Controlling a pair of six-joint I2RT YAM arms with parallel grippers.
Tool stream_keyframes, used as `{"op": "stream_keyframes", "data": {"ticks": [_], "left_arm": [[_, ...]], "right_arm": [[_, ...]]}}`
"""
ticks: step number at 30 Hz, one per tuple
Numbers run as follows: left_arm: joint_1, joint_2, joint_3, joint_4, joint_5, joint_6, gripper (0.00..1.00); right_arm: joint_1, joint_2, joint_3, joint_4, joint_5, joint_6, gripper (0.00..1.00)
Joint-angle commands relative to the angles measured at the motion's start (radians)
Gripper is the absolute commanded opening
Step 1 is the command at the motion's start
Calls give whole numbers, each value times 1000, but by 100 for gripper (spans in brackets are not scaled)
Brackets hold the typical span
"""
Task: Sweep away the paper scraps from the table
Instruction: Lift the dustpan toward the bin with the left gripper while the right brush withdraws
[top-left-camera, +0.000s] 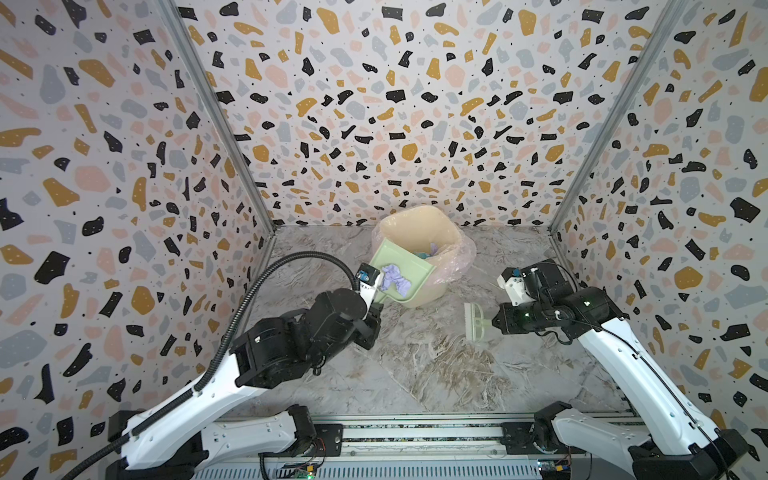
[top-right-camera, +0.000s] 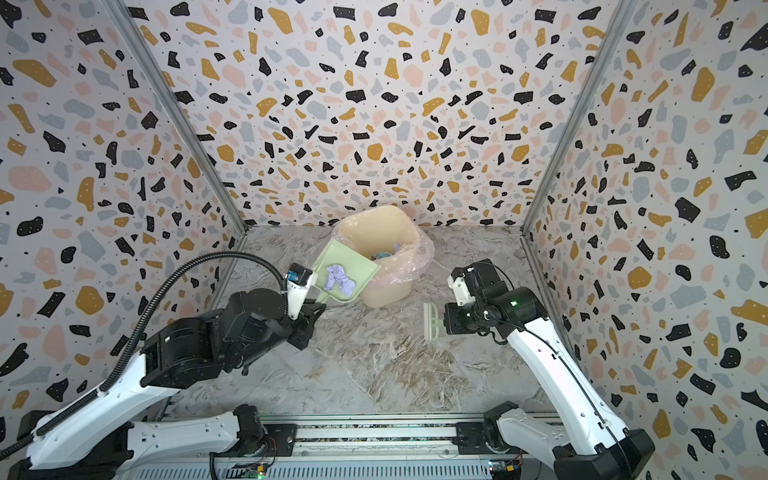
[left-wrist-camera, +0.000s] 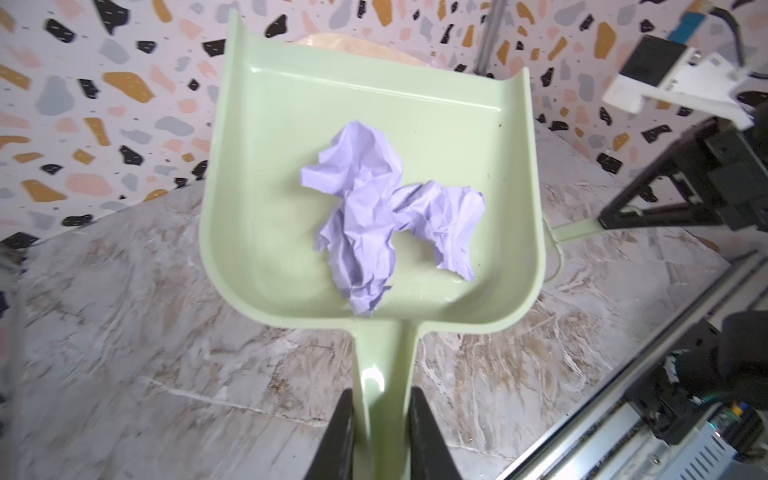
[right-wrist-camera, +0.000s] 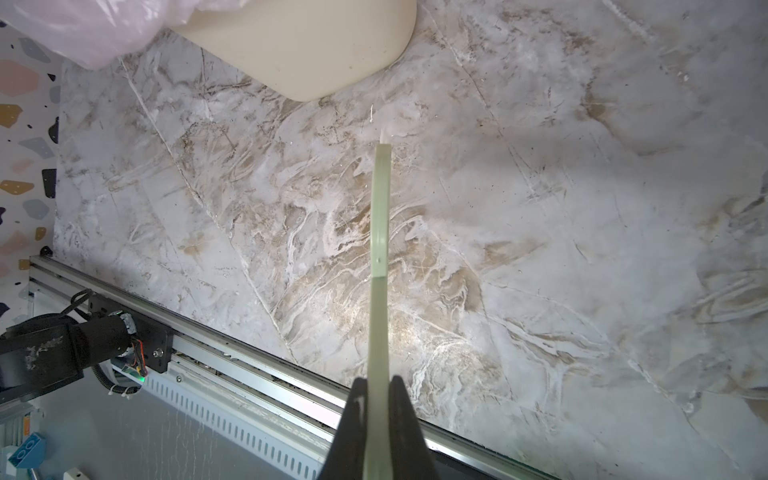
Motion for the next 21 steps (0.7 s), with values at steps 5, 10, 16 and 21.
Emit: {"op": "stream_keyframes", "data": {"ticks": [5,10,16,21], "left_arm": [[265,79,121,-77,74,215,0],[375,181,211,-66,133,316,0],[385,362,382,-134,101,416,0],[383,473,499,-173,33,485,0]], "right_arm": [[-21,-42,-4,1,-19,-13,0],[-38,-46,3,4,-29,-21,0],[-55,-62,-12,1,-35,-35,0],[-65,-80,-39,8,-56,-34,0]]}}
